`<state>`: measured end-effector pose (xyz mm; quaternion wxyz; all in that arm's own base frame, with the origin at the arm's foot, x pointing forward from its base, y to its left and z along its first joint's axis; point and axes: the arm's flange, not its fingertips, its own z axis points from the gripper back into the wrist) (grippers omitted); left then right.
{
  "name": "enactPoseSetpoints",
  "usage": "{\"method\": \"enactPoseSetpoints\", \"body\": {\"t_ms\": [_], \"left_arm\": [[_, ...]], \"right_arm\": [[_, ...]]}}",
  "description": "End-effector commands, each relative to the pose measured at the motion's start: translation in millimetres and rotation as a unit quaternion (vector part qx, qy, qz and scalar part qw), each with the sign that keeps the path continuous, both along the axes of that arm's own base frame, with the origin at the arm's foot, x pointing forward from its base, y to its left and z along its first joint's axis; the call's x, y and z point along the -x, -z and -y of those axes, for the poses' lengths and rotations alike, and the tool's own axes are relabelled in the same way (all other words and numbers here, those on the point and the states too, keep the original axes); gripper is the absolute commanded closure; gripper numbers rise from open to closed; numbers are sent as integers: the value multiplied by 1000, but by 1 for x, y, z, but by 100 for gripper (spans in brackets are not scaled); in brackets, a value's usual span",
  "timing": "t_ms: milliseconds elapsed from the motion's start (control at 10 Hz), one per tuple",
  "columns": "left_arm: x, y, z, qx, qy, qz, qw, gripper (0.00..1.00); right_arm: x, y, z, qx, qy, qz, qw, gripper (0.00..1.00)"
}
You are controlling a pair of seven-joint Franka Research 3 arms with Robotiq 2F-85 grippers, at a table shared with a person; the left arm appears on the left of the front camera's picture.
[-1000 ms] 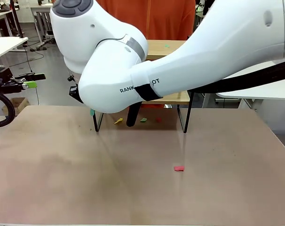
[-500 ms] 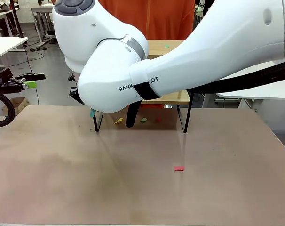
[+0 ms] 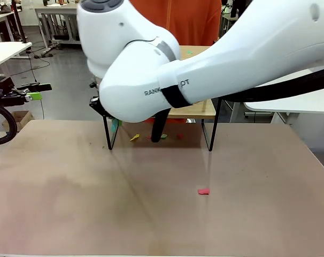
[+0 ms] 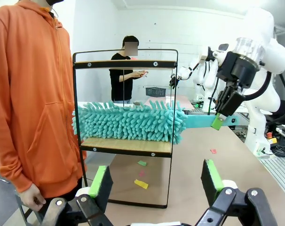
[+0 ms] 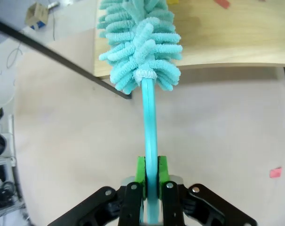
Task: Clean the shelf.
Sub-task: Clean the specific section of the Shelf indicated by the human with the Duster.
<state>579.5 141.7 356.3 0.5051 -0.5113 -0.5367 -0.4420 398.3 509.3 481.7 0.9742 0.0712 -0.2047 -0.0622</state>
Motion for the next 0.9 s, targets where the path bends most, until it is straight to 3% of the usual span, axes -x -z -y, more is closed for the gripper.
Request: {"method": "enactPoseSetpoints", "body": {"t_ms": [0, 800], "left_arm": [[3, -3, 1, -5, -1, 3, 1000, 0], [3, -3, 1, -5, -1, 3, 1000, 0]], "right_arm": [[9, 9, 55, -7, -6, -18, 1000, 87], [21, 9, 228, -23, 81, -54, 995, 87]]}}
